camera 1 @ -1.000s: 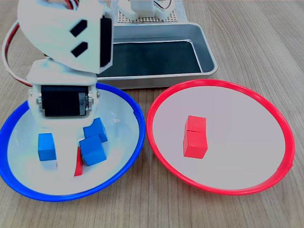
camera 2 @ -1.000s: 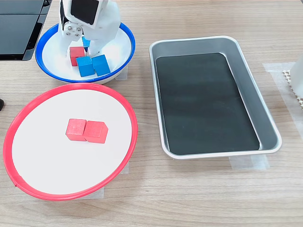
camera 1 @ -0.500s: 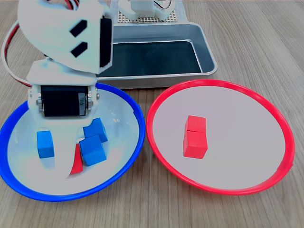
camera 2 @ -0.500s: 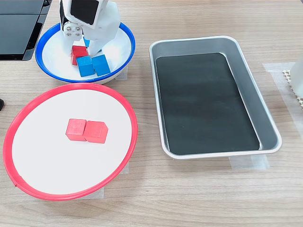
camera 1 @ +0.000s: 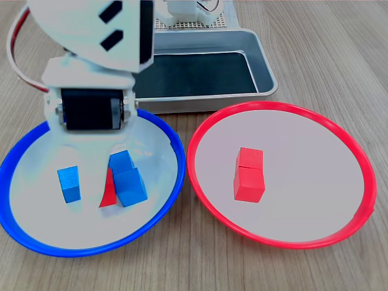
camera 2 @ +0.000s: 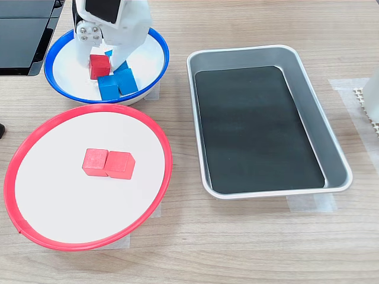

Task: Relocate any misplaced blocks to their matching dishes.

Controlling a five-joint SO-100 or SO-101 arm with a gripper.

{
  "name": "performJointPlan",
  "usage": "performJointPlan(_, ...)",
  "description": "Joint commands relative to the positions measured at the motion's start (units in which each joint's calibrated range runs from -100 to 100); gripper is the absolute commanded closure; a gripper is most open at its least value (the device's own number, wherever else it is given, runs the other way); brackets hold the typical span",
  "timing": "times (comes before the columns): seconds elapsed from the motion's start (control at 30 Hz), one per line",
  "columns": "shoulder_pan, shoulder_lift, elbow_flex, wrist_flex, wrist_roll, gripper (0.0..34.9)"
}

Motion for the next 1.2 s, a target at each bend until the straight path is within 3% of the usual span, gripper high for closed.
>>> performJointPlan(0.0, -1.96, -5.57, -6.39, 2.9, -0.44, 34.6)
performJointPlan(0.33, -11.84, -10.51, -7.03, 6.2, -0.39, 34.6)
performJointPlan(0.77, -26.05, -8.04, 0.43, 5.05, -0.73, 34.6)
performJointPlan(1.17, -26.71, -3.6, 1.89, 4.97, 0.54, 34.6)
